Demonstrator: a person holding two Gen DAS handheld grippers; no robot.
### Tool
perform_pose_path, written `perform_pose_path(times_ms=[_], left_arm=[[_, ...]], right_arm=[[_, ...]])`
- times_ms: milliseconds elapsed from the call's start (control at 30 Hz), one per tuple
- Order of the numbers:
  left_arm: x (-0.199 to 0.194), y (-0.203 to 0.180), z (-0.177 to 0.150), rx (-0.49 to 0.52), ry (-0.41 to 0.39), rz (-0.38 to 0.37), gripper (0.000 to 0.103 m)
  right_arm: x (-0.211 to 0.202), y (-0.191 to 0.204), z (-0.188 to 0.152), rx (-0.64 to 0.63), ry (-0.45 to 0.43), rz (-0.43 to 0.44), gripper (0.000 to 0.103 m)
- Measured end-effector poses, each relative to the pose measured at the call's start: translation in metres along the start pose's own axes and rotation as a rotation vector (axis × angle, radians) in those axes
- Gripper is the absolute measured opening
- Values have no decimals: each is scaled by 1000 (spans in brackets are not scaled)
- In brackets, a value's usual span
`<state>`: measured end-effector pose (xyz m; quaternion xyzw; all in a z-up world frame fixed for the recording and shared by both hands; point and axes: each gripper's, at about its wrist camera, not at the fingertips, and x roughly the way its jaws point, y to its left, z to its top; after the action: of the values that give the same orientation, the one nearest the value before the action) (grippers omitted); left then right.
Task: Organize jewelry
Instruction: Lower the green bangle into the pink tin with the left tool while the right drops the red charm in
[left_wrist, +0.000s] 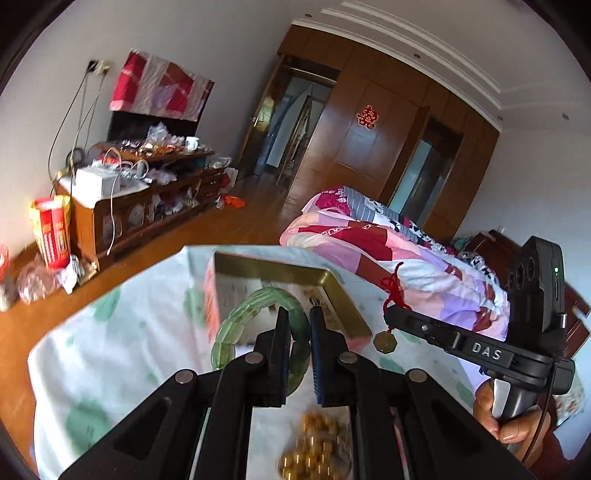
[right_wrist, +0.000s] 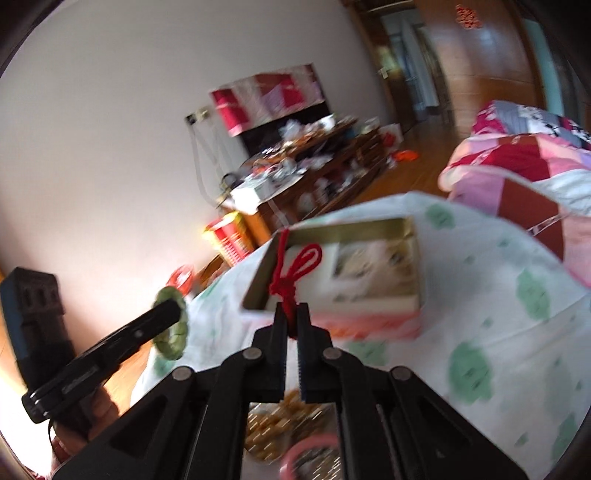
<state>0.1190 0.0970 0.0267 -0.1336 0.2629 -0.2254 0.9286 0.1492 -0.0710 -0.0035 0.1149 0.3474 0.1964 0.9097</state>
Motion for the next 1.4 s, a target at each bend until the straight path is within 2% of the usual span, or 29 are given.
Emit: perform_pose_path(times_ms=[100,200,367,500,667,800,1033,1167,1233,1300,1333,1400], left_arm=[[29,-3,9,16,12,14,9],[65,-6,11,43,48,80,9],[113,-6,5,75,141,191,9],[132,-8,-1,98,191,251,9],[140,-7,-3,95,231,279,9],[146,-5,-4,77,261,332,9],[149,-5,-3,64,274,361,11],[146,-6,-3,73,262,367,22],[146,-7,-3,77,254,373,32],[145,-8,-2,79,240,385,49],[144,-9,-1,81,229,386,52],[140,-11,1,89,204,387,56]], right_arm=[[9,-15,12,17,-35,-71,6],[35,-23,25,9,-45,-147,6],[65,-46,31,8,-10,-184,6],[69,-62,27,31,12,-170,6],[73,-71,20,60,38,-141,7],[68,-79,20,105,25,-118,10],[57,-86,21,180,11,-45,13],[57,-83,21,176,8,-43,26],[58,-83,20,172,12,-37,28],[56,-83,20,167,4,-33,29],[53,-82,21,166,-9,-33,32],[49,-83,22,168,-31,-42,44]])
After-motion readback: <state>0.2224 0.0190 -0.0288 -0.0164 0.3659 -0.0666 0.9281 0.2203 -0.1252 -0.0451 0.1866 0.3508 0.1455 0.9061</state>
